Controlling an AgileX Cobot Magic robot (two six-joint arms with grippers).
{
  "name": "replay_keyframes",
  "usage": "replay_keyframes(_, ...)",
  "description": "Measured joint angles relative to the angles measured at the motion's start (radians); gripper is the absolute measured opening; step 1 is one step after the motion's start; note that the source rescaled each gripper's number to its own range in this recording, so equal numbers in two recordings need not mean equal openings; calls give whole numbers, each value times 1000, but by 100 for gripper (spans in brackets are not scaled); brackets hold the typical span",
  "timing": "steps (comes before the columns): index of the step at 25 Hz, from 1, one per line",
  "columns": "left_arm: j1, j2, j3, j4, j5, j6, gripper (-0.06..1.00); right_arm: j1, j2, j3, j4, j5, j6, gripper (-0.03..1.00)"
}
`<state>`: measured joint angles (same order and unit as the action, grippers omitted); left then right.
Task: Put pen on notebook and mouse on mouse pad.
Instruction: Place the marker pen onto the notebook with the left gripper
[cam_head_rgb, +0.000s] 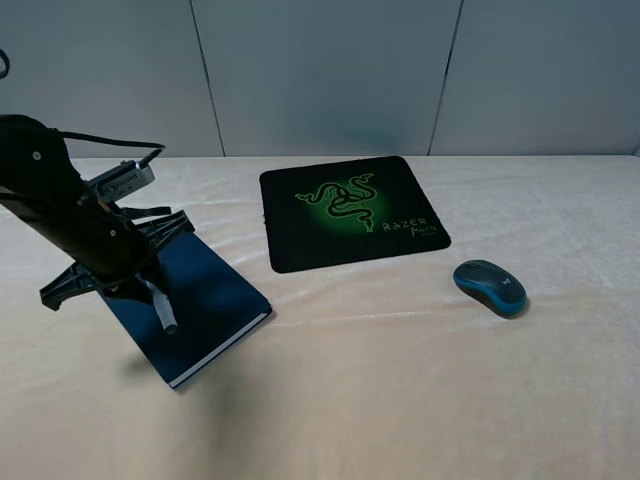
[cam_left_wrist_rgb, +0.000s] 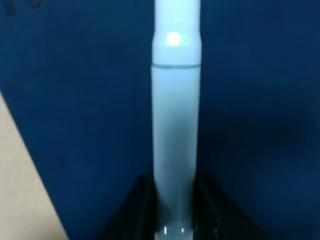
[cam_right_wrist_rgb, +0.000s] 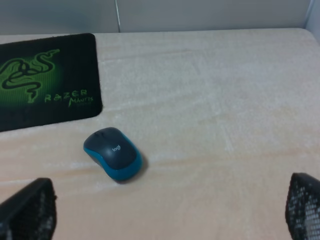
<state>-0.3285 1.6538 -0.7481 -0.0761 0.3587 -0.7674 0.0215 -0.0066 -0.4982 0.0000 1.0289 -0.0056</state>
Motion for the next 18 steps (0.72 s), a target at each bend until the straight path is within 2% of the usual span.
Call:
replay_keyframes(12,0,7,0,0,-27,-1,0,0,0,0,0,0,0,100)
replay_keyframes(14,0,7,0,-1,-27,-1,3,0,0,0,0,0,0,100)
replay_keyframes(16,0,7,0,-1,-28,-1,13,0,0,0,0,0,0,100)
replay_keyframes(18,0,7,0,-2,-29,-1,34,0,0,0,0,0,0,100)
